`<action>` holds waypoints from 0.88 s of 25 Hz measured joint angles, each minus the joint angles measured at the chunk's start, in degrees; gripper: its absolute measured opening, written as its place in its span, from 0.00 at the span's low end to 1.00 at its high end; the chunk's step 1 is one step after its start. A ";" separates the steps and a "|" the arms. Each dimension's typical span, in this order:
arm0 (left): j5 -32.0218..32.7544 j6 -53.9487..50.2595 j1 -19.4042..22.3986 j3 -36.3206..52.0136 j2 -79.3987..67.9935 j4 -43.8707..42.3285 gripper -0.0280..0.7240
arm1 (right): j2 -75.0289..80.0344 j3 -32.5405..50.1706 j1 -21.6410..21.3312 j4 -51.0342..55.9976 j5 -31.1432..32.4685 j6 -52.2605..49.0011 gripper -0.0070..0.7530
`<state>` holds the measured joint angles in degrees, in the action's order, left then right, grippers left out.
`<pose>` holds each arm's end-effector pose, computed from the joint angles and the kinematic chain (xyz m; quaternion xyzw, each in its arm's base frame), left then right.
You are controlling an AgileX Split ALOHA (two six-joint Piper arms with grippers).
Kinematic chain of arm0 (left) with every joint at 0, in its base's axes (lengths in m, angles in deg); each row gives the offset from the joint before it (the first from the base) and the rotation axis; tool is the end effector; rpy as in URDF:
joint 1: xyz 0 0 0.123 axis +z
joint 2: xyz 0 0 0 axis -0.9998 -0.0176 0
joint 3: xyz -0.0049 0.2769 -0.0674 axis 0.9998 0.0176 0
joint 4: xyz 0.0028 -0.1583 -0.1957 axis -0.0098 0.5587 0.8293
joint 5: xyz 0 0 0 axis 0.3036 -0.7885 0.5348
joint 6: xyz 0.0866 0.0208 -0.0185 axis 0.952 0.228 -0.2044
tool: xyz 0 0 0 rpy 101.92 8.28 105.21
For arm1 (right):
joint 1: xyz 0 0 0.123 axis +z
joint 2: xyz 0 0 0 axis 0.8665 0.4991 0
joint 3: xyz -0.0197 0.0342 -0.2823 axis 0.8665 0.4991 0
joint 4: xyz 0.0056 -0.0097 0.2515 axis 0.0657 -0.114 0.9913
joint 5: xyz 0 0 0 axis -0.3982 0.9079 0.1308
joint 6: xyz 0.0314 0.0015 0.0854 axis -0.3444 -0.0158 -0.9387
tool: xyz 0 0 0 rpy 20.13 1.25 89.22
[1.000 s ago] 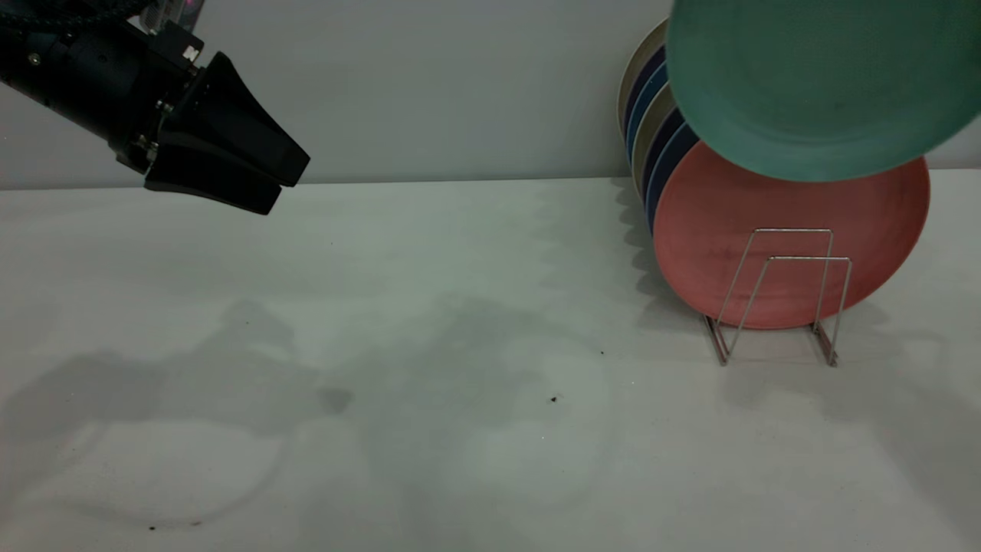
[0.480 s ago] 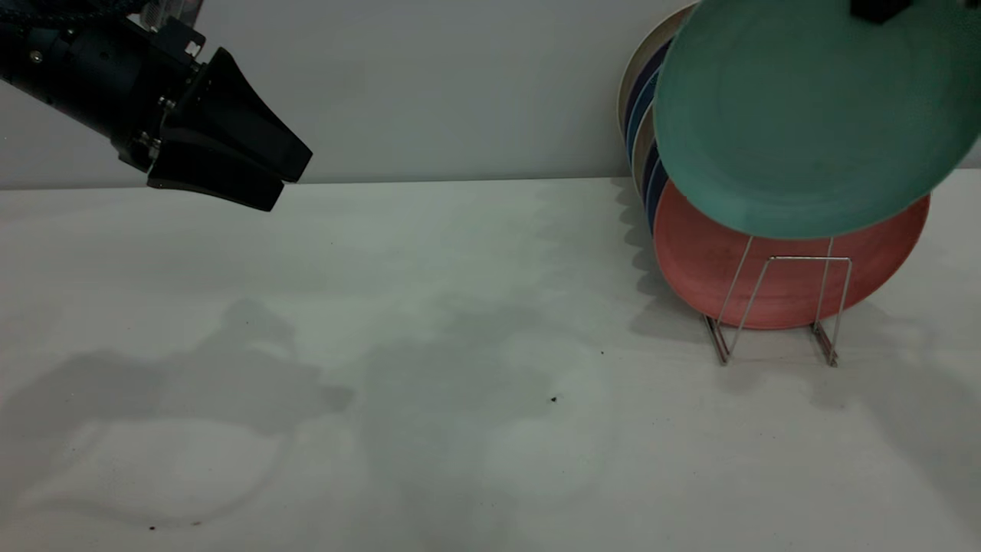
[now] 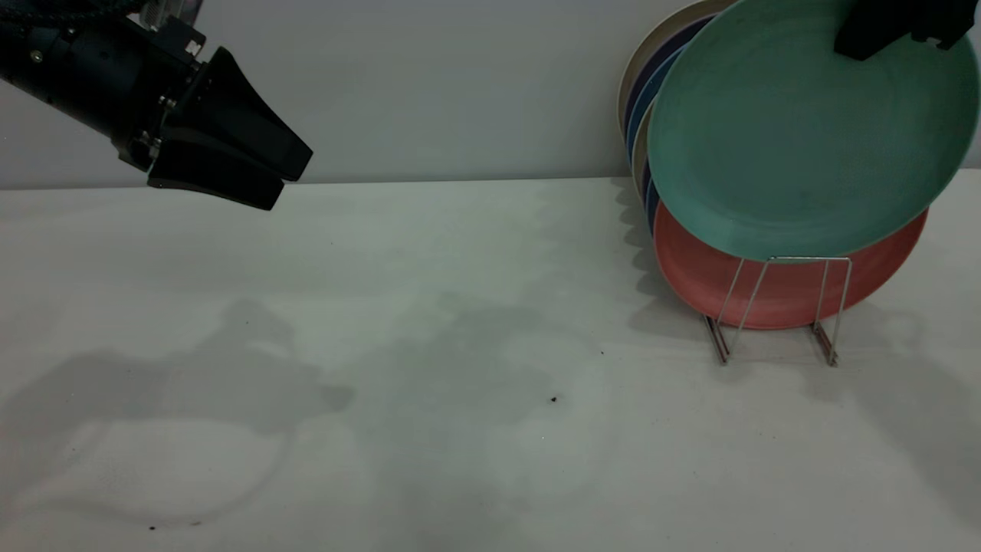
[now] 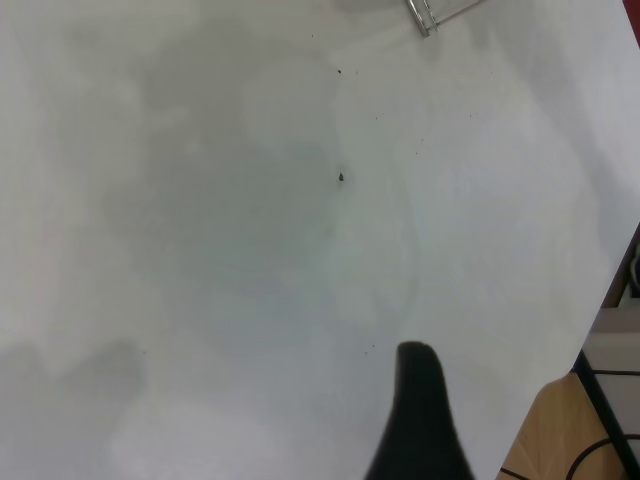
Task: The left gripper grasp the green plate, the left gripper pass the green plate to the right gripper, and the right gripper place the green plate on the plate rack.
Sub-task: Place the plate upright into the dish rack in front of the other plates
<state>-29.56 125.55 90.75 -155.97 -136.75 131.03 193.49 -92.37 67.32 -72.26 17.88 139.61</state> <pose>0.3859 -0.0532 0.1673 0.1869 0.8976 -0.3581 0.1767 0.3974 0.0614 0.2557 -0.5819 0.7503 -0.1033 0.2964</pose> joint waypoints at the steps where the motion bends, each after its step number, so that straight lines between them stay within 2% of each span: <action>1: 0.00 0.00 0.00 0.00 0.00 0.00 0.82 | 0.18 0.00 0.00 0.00 0.41 0.00 0.14; 14: 0.00 0.00 0.00 0.00 0.00 0.17 0.82 | 0.52 0.00 -0.17 2.14 1.62 -0.46 0.17; 22: 0.00 -0.13 0.00 0.00 0.00 0.17 0.82 | 0.52 0.00 -0.17 2.82 3.94 -1.91 0.42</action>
<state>-29.56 125.42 90.75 -155.97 -136.75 131.21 194.01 -92.37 67.15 -69.43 21.82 137.70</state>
